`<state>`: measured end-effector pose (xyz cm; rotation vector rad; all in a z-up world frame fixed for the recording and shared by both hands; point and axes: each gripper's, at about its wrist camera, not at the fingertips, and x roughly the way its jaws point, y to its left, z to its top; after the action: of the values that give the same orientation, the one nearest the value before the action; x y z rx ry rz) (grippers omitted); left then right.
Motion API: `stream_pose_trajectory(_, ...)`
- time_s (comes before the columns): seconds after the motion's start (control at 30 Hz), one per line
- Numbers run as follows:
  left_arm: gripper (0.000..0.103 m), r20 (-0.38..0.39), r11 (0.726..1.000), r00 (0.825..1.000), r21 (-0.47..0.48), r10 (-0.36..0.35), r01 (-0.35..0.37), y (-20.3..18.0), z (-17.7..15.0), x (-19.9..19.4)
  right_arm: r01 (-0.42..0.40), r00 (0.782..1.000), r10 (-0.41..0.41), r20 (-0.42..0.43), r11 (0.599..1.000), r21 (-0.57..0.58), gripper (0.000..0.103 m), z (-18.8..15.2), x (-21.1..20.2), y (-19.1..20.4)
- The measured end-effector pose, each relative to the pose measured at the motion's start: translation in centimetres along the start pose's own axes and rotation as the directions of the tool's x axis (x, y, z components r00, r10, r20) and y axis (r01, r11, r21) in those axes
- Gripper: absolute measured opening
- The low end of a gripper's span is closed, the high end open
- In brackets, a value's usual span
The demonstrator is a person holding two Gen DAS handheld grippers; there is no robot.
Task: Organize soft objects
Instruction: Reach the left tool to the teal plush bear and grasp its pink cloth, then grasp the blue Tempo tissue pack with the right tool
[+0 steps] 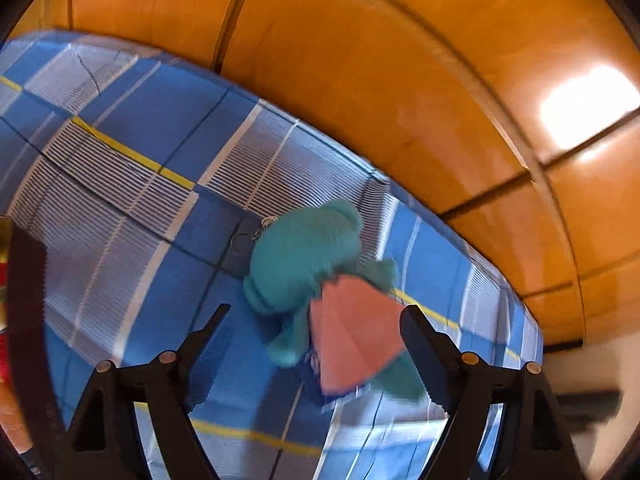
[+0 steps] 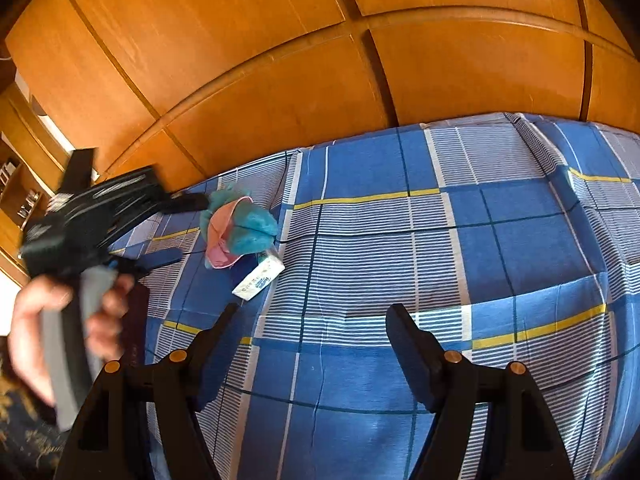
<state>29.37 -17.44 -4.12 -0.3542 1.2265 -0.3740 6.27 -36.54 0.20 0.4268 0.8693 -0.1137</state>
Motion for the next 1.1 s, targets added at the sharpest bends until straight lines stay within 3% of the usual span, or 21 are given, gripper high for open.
stream_pose_trajectory(0.13,0.079,-0.063,0.998,0.997,-0.053,0.035,-0.038,-0.2,1.0,2.8,-0.003,1.0,0.003,0.001,1.0,0.006,0.074,0.1,0.0,0.0)
stream_pose_trajectory(0.17,0.064,-0.083,0.997,0.996,-0.061,0.037,-0.042,-0.2,1.1,3.5,-0.003,1.0,0.003,0.0,1.0,0.005,0.074,0.1,0.0,0.0)
stream_pose_trajectory(0.2,0.059,-0.093,0.997,0.995,-0.059,0.036,-0.042,-0.2,1.2,3.8,-0.001,1.0,0.001,-0.001,1.0,0.003,0.074,0.1,0.0,0.0)
stream_pose_trajectory(0.23,0.05,-0.083,0.998,0.996,-0.042,0.036,-0.04,-0.4,1.1,3.8,0.0,1.0,0.0,0.001,1.0,0.0,0.074,0.0,-0.1,0.1)
stream_pose_trajectory(0.27,0.033,-0.067,0.999,0.997,-0.024,0.036,-0.038,-0.4,1.1,3.6,0.002,1.0,-0.002,0.003,1.0,-0.003,0.074,0.0,-0.1,0.1)
stream_pose_trajectory(0.3,0.026,-0.046,1.0,0.999,-0.003,0.026,-0.026,-0.5,1.0,3.2,0.005,1.0,-0.005,0.004,1.0,-0.004,0.074,0.0,-0.2,0.1)
stream_pose_trajectory(0.6,0.025,0.021,0.982,1.0,0.19,-0.014,0.009,2.1,-2.4,-2.9,0.029,0.999,-0.029,-0.03,0.999,-0.029,0.074,-0.7,1.1,0.5)
stream_pose_trajectory(0.83,0.025,0.038,0.96,0.999,0.279,-0.027,0.016,5.4,-7.5,-7.8,0.042,0.996,-0.055,-0.07,0.985,-0.168,0.074,-0.9,2.8,3.3)
stream_pose_trajectory(0.97,0.025,0.077,0.95,0.996,0.311,-0.038,0.012,6.2,-9.6,-9.8,0.025,0.996,-0.057,-0.076,0.928,-0.371,0.074,0.1,4.4,7.0)
stream_pose_trajectory(1.1,0.025,0.109,0.942,0.993,0.336,-0.049,0.01,6.9,-11.5,-11.7,0.059,0.983,-0.148,-0.112,0.821,-0.568,0.074,1.2,7.9,10.4)
